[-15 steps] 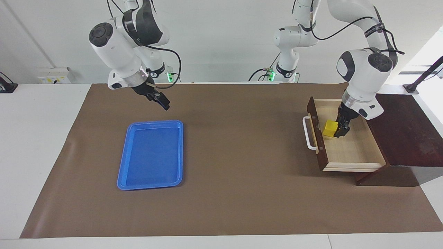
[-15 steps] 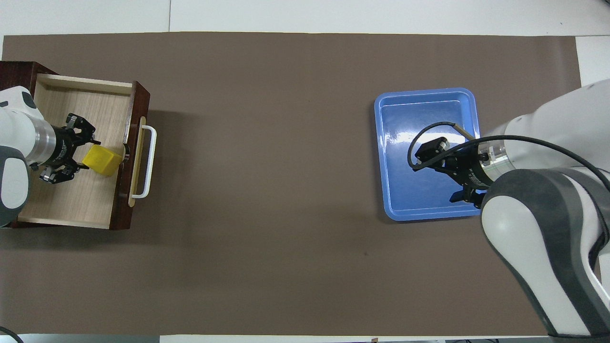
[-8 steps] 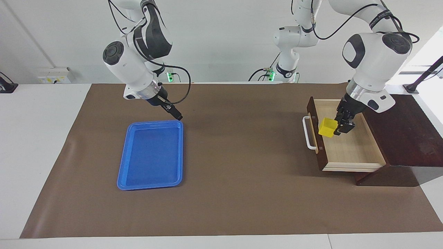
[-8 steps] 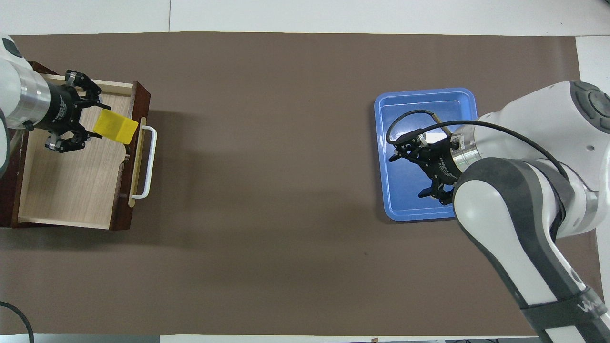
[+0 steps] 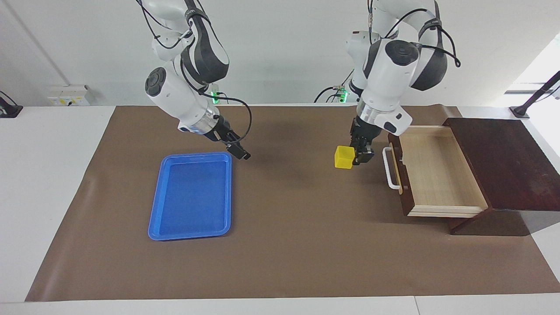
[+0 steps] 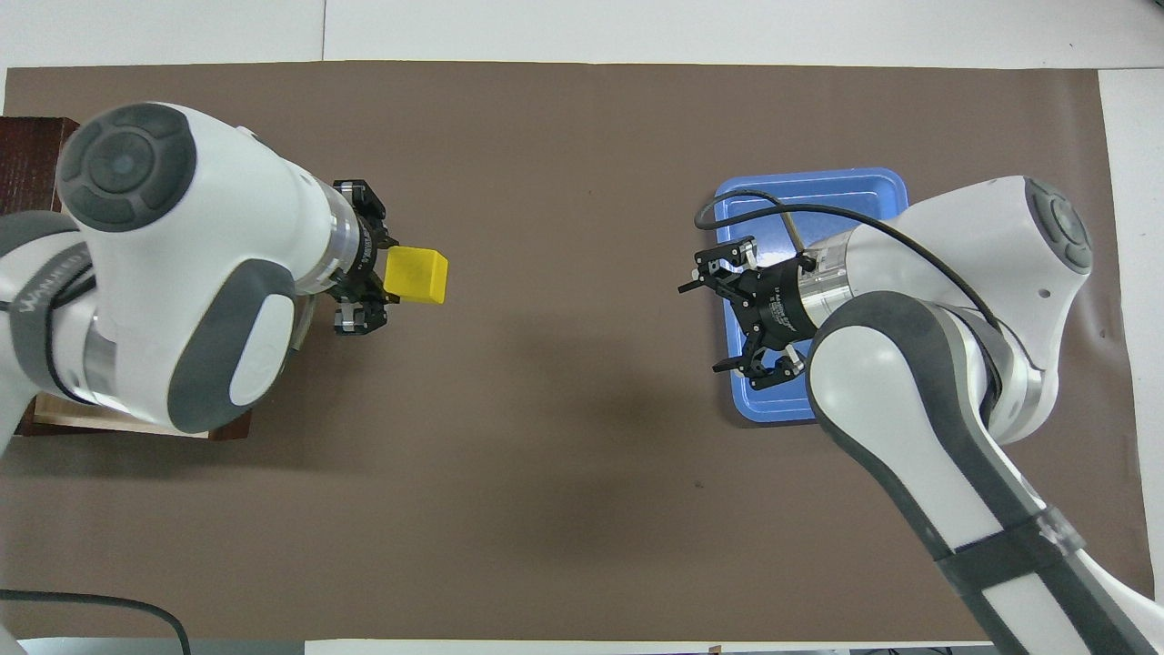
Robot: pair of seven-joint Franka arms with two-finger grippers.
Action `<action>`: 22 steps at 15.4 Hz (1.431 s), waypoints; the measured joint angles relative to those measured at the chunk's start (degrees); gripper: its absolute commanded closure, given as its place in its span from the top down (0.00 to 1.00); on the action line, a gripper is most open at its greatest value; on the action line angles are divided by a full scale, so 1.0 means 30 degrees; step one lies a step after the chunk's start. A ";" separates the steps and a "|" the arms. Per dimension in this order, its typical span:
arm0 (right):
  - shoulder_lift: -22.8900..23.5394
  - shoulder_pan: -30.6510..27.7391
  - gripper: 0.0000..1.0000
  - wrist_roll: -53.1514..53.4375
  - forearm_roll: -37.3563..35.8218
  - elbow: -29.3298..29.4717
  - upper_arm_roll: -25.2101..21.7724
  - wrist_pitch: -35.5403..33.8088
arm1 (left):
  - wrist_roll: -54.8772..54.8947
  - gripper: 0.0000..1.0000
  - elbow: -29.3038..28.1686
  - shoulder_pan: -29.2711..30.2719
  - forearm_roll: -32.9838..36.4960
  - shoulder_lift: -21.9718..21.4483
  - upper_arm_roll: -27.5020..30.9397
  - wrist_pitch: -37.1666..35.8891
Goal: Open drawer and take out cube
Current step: 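Lift the cube with the left gripper while the right gripper approaches, then grasp the yellow cube with the right gripper from the left gripper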
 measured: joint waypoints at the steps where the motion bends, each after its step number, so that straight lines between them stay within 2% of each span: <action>1: 0.0166 0.0181 1.00 0.0078 0.0644 -0.0215 0.0001 0.0282 | -0.0980 0.00 -0.0297 -0.0549 -0.0001 -0.0023 -0.0007 0.0611; 4: 0.0357 0.0396 1.00 0.0191 0.2818 -0.0763 -0.0001 0.0632 | -0.3784 0.00 -0.1036 -0.2163 -0.0001 0.0086 0.0003 0.2180; 8: 0.0678 0.0861 1.00 0.0376 0.4567 -0.1294 -0.0004 0.1241 | -0.6258 0.00 -0.2310 -0.4032 -0.0002 0.0341 -0.0004 0.3973; 12: 0.1670 0.1797 1.00 0.0436 0.4957 -0.1390 0.0005 0.2646 | -0.7395 0.00 -0.2575 -0.4484 -0.0002 0.0343 0.0004 0.5050; 14: 0.1990 0.1835 1.00 0.0434 0.6024 -0.1383 -0.0017 0.2727 | -0.7733 0.00 -0.2577 -0.4699 -0.0002 0.0343 0.0009 0.5229; 17: 0.2069 0.1825 1.00 0.0406 0.7469 -0.1365 -0.0087 0.2728 | -0.7932 0.00 -0.2680 -0.5009 -0.0002 0.0342 0.0002 0.5243; 22: 0.2068 0.2478 1.00 0.0417 0.7548 -0.1323 -0.0050 0.3472 | -0.7987 0.00 -0.2975 -0.5391 -0.0002 0.0343 0.0006 0.5416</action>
